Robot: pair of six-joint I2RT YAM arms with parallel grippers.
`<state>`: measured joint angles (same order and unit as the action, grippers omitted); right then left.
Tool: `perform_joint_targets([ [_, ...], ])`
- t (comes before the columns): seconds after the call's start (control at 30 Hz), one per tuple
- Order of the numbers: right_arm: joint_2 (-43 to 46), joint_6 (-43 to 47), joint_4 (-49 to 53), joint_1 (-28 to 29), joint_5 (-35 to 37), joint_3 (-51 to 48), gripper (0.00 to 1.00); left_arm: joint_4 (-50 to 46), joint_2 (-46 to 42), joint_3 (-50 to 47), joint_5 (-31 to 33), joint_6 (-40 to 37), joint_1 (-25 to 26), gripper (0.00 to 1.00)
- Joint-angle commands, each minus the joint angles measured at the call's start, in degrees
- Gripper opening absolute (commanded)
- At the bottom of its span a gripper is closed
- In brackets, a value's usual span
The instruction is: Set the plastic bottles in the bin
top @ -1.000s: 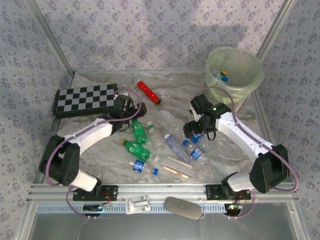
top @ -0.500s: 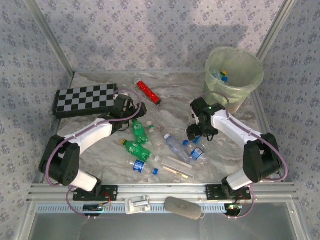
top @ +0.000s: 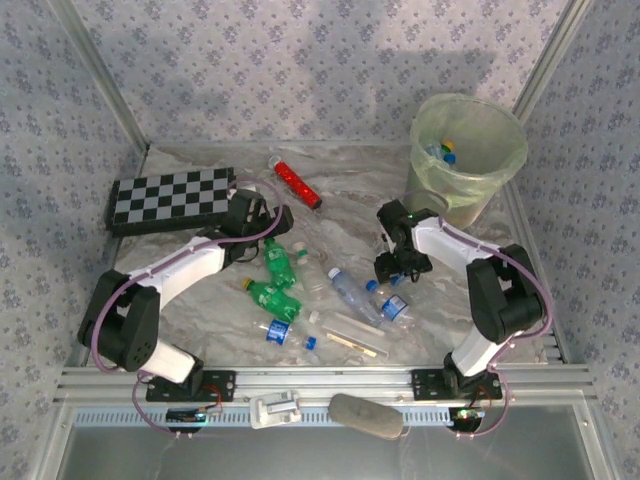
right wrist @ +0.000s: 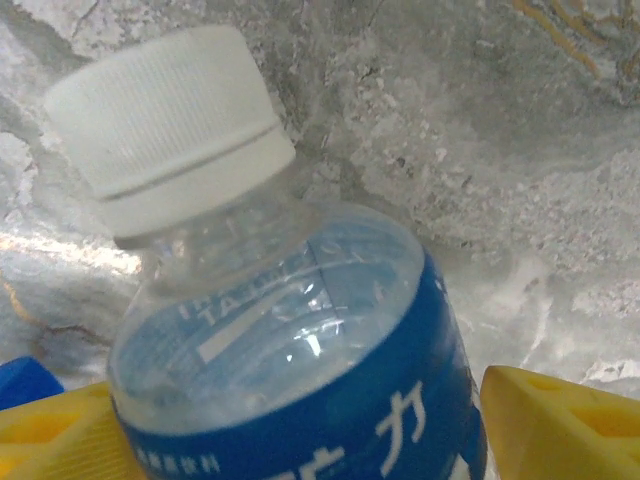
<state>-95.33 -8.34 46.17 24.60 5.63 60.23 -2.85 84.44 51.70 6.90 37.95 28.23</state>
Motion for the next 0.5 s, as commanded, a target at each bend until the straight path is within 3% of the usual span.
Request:
perform_joint_targets([
  [0.0, -1.5, 2.0, -1.1, -0.4, 2.5, 0.4, 0.82, -0.4, -0.2, 1.7, 0.8, -0.5, -0.3, 1.0],
  [0.27, -1.7, 3.7, -2.5, -0.3, 4.6, 0.7, 0.71, -0.4, -0.6, 1.2, 1.5, -0.3, -0.3, 1.0],
  [0.47, 3.3, 4.5, -4.8, -0.3, 4.6, 1.4, 0.61, 0.3, -0.8, 0.7, 1.4, 0.9, -1.0, 1.0],
])
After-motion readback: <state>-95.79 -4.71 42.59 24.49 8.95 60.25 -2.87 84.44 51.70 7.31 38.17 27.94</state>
